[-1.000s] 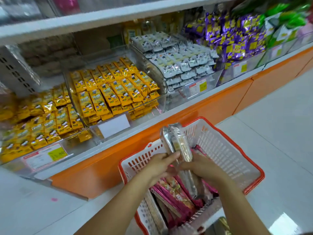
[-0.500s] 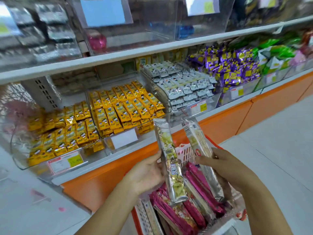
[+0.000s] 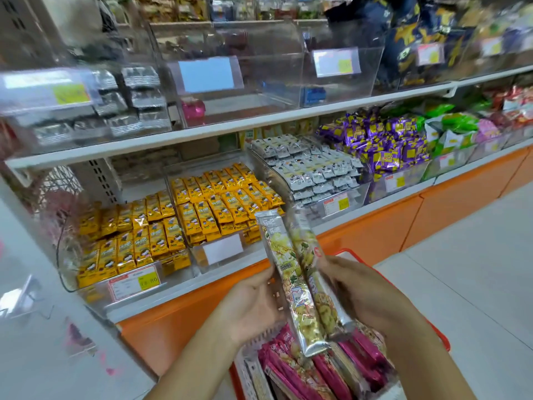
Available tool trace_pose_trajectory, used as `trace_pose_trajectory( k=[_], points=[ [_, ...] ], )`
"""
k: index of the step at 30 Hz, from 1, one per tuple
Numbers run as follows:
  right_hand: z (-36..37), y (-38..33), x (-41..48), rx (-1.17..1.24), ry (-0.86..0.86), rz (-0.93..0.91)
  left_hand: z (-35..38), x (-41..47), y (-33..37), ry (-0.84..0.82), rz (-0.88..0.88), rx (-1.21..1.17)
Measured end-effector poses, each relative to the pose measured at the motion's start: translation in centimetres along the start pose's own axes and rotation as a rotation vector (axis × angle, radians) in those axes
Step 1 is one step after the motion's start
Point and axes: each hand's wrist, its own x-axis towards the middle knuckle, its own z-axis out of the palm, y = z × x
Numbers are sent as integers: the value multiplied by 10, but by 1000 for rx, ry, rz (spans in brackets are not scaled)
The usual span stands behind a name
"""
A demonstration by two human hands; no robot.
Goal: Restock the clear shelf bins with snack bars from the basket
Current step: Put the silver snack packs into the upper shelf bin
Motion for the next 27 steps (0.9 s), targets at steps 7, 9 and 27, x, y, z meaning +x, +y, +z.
trace_pose_trajectory(
  k=[7, 9, 27],
  points=[
    [23, -16, -8, -103, -136, 16, 3, -35, 12, -15, 102, -27],
    [31, -21, -10, -125, -122, 17, 7, -46, 16, -18, 162, -48],
    [130, -73, -18, -868, -48, -247, 29, -110, 52, 92, 390, -140]
  ],
)
